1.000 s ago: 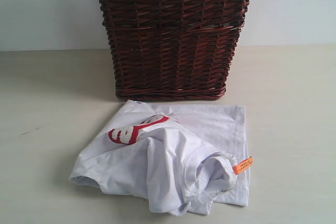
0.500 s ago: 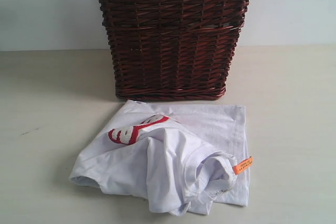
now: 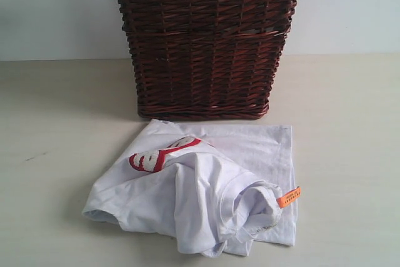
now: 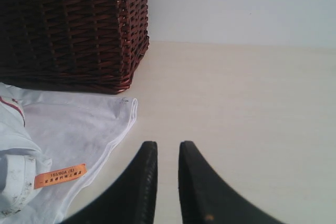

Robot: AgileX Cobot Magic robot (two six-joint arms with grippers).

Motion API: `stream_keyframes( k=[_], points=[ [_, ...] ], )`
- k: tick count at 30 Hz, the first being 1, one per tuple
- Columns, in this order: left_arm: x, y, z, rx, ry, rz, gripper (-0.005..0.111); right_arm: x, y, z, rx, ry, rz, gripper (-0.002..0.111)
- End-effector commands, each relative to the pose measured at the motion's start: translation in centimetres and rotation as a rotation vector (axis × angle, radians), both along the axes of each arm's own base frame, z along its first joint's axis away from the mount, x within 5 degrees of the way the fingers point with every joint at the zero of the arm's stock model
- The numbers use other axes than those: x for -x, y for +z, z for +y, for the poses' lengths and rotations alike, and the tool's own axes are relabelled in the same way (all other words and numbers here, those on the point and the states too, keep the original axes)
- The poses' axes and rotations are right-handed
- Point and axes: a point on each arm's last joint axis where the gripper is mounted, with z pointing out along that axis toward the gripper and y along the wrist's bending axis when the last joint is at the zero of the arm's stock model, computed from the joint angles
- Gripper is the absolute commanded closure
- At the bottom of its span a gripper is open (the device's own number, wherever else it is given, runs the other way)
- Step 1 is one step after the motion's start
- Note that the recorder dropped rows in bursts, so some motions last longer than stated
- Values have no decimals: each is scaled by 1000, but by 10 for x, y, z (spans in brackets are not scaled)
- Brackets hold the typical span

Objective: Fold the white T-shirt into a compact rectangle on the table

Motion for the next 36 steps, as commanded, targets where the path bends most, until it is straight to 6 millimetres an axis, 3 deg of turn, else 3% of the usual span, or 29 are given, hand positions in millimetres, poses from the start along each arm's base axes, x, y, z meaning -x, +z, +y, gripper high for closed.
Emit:
stream_keyframes(
  k=[1,3,6,12,16,36],
  points=[
    [0,0,2,271,44,67,107,0,0,0,5,-3,-13,92],
    [1,-6,-1,305,24,147,107,0,0,0,5,-3,-13,92],
    [4,-17,-3,221,-1,256,107,0,0,0,5,-3,-13,92],
    [5,-23,4,-109,19,230,107,0,0,0,7,-3,-13,92],
    [4,-22,9,-213,77,208,107,0,0,0,5,-3,-13,92],
    [3,-22,14,-234,146,211,107,0,0,0,7,-3,-13,92]
  ],
)
